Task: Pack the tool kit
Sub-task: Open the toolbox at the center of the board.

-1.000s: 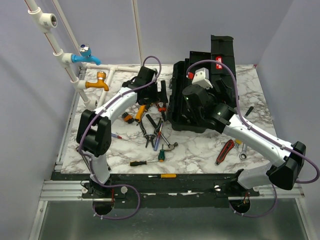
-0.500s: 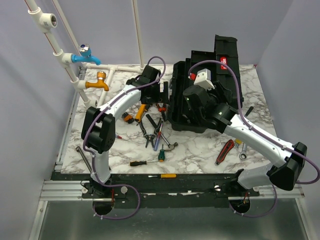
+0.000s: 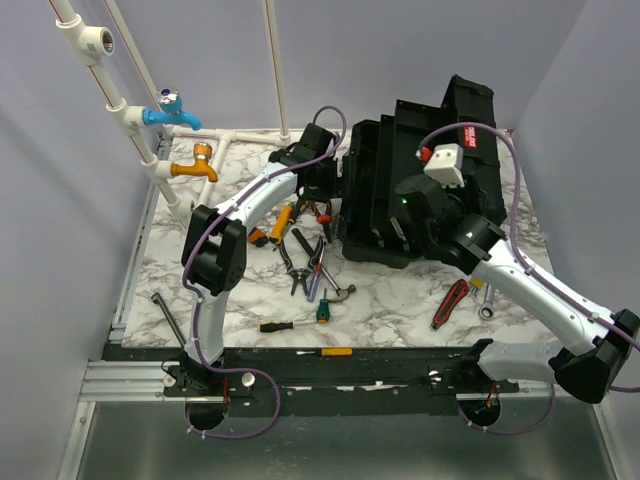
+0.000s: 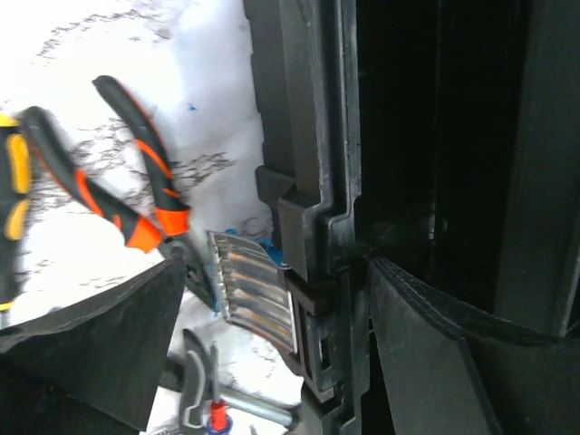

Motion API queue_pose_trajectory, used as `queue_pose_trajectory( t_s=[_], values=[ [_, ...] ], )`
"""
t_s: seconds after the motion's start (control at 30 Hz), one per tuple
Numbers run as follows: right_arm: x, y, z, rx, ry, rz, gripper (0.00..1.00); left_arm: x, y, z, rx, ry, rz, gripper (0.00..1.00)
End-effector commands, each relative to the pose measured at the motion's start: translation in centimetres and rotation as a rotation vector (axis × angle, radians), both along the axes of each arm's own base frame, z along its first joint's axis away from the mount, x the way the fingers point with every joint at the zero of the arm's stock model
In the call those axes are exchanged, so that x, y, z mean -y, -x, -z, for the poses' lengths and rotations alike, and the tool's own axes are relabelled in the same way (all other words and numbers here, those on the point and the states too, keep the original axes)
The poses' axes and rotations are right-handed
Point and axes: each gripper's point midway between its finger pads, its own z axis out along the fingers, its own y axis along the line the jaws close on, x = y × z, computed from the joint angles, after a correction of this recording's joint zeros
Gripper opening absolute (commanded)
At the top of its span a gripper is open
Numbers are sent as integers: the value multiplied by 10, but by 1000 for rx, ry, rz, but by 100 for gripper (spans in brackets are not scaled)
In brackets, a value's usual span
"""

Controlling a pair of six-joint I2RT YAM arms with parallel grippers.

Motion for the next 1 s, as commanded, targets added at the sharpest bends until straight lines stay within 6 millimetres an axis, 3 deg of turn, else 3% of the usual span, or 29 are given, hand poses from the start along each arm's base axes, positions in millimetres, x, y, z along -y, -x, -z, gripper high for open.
queue_pose_trajectory(
  t_s=[0.0,0.17,0.33,0.4,0.47,0.67,0.8,0.97],
  values=[
    [9,-3,30,62,-279,11,1,23,3,0,-26,50,45,78],
    [12,-13,52,58,-342,4,1,35,1,6,-39,65,71,56],
    [22,-16,33,124,-382,30,1,32,1,22,-76,41,70,24],
    [31,-23,34,150,-475,29,1,28,1,24,-90,61,54,2],
    [49,-35,40,189,-580,35,1,24,0,28,-118,107,32,0],
    [73,-72,58,227,-804,70,1,19,-8,23,-104,198,-46,0],
    [87,-100,64,242,-895,73,1,29,-15,15,-98,281,-74,0],
    [132,-123,96,249,-1021,158,2,48,-21,12,-117,367,-85,0]
  ],
)
